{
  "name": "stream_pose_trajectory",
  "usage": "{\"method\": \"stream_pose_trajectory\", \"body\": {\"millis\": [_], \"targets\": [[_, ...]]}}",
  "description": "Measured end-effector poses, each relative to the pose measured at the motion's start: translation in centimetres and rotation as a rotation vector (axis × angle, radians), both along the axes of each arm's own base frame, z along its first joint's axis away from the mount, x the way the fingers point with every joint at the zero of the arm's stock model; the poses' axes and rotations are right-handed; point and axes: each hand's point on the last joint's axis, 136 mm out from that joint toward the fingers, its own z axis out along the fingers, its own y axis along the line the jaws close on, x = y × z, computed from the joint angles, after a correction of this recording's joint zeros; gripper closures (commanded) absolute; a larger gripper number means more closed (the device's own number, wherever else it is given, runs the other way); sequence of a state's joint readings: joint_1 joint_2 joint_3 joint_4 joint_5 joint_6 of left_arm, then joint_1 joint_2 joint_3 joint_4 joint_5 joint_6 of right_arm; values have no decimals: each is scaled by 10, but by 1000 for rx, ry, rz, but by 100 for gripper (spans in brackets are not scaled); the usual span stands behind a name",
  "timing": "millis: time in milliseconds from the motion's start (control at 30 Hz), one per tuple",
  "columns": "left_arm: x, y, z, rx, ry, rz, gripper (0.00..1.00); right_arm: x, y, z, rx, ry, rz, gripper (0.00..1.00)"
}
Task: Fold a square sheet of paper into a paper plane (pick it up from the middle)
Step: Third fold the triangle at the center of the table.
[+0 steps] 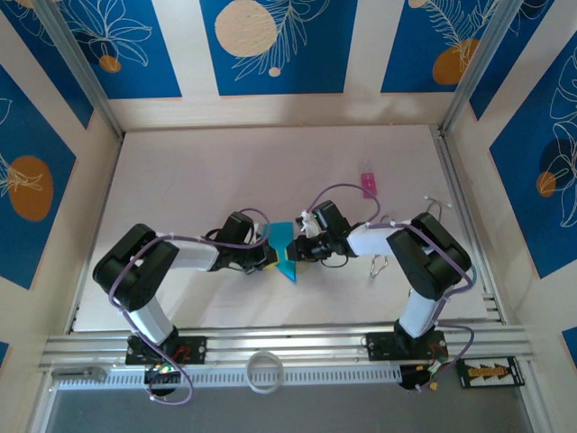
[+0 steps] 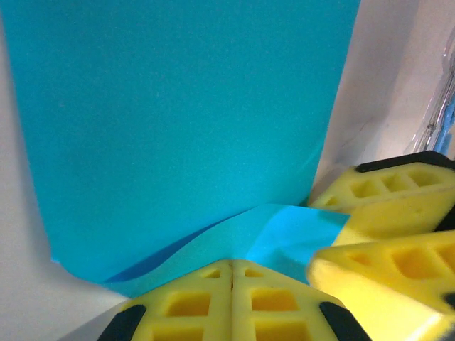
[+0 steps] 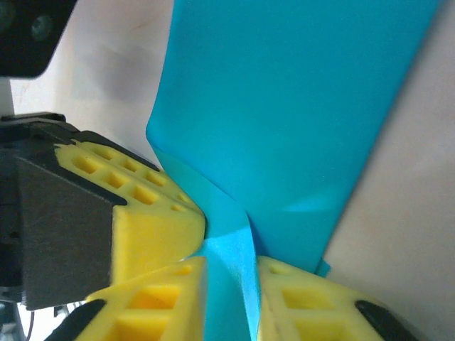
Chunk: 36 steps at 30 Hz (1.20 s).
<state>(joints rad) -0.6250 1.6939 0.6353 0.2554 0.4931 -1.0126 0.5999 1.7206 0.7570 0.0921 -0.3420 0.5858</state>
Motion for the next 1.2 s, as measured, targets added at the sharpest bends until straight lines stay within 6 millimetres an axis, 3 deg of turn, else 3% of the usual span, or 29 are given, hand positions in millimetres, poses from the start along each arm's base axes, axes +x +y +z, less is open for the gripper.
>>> {"method": "stream_pose_trajectory", "body": {"millis": [200,433,633,767,1000,1200], "targets": [[0,0,0,0,0,0,100,3,-13,23,-15,5,-58,65],[0,0,0,1,0,0,100,-25,8,41,16,31,-14,92],[0,0,0,1,0,0,100,-50,23,29,-18,88,34,98],[0,0,0,1,0,-1,100,-52,26,15,-71,121,34,98],[0,0,0,1,-1,0,100,-46,31,9,-110,132,29,98],[0,0,0,4,-1,0,100,-49,24,-4,-162,150,34,98]]}}
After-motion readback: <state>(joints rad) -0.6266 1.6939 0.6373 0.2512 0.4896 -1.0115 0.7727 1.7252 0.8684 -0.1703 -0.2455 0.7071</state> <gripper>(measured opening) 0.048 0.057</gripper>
